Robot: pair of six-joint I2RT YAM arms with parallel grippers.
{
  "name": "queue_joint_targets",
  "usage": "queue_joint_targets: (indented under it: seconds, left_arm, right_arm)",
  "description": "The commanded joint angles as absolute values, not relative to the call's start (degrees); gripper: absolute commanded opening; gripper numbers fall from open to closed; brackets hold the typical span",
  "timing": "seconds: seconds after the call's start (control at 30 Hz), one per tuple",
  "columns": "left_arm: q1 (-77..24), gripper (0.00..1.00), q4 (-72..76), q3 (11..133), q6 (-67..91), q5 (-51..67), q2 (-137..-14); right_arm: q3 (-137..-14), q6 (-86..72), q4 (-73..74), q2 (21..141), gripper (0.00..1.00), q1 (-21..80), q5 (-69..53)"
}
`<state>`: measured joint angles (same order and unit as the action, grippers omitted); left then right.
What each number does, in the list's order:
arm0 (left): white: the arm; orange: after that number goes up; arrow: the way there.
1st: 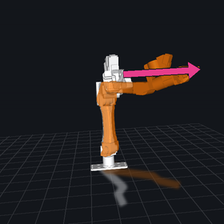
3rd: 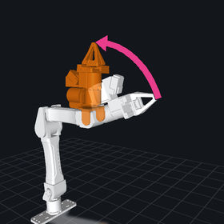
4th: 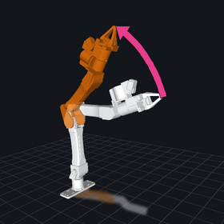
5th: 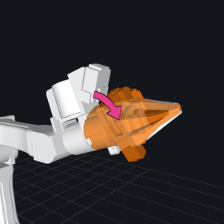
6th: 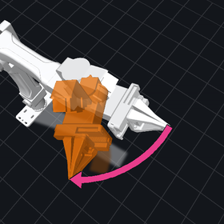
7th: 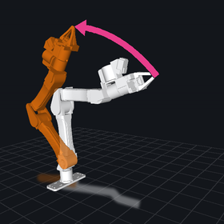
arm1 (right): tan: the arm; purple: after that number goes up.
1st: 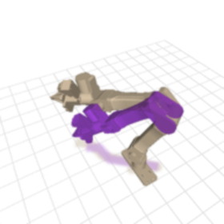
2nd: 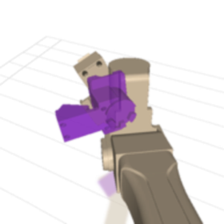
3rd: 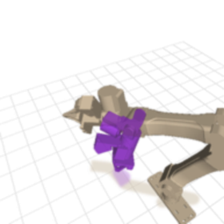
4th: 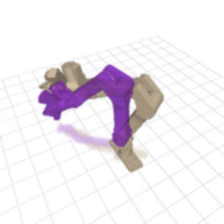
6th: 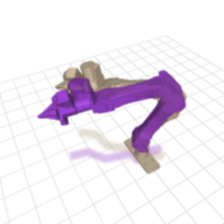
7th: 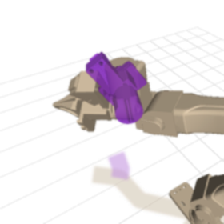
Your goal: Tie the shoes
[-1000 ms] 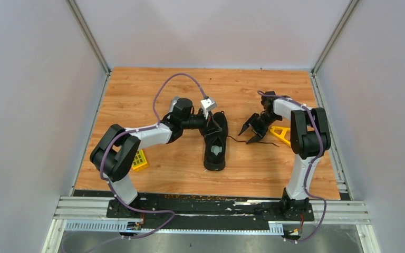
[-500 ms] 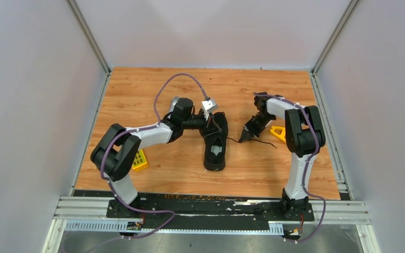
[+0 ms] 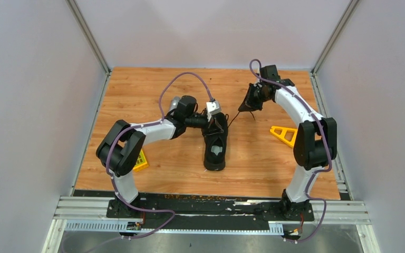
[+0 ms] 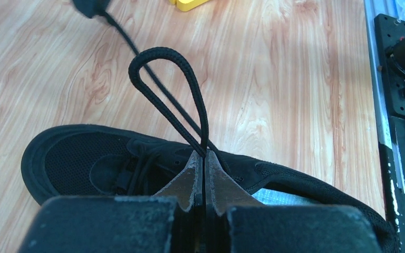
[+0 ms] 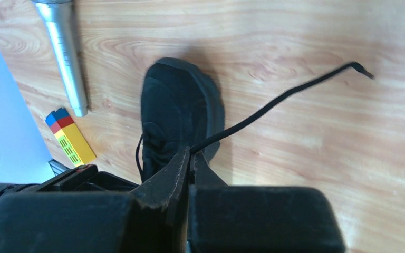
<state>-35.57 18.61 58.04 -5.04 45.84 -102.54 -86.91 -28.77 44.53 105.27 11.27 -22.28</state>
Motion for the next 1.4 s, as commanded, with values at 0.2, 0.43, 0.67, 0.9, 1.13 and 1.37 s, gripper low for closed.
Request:
queue_joint_targets:
  seconds: [0.2,0.43,0.67,0.9,1.13,1.37]
  left_arm:
    - [-35.77,0.00,18.03,60.35,-5.93,57.61,-104.30]
    - [-35.30,0.00,21.69,61.20,1.89,60.07,-106.63]
    - [-33.26,0.00,29.24,60.82,11.60,60.28,-109.13]
    - [-33.16,0.00,30.02,61.41,14.20,62.14,-109.91]
    - [-33.11,0.00,30.55,60.80,16.55,62.21,-110.15]
    - [-32.08,0.00,34.92,59.45,19.86,61.12,-110.67]
  right_arm:
    - [-87.90,-15.57,31.72,100.77,0.00,16.56,-26.00]
    - [-81.40,-10.94,24.50,94.21,0.00,19.01,-29.75]
    - [-72.81,-6.98,19.61,87.18,0.00,20.94,-33.31]
    - [-70.07,-1.83,16.90,85.53,0.00,23.87,-33.14]
    - [-64.54,7.72,12.59,80.35,0.00,27.71,-32.81]
    - [-58.66,14.84,12.13,72.17,0.00,29.38,-34.35]
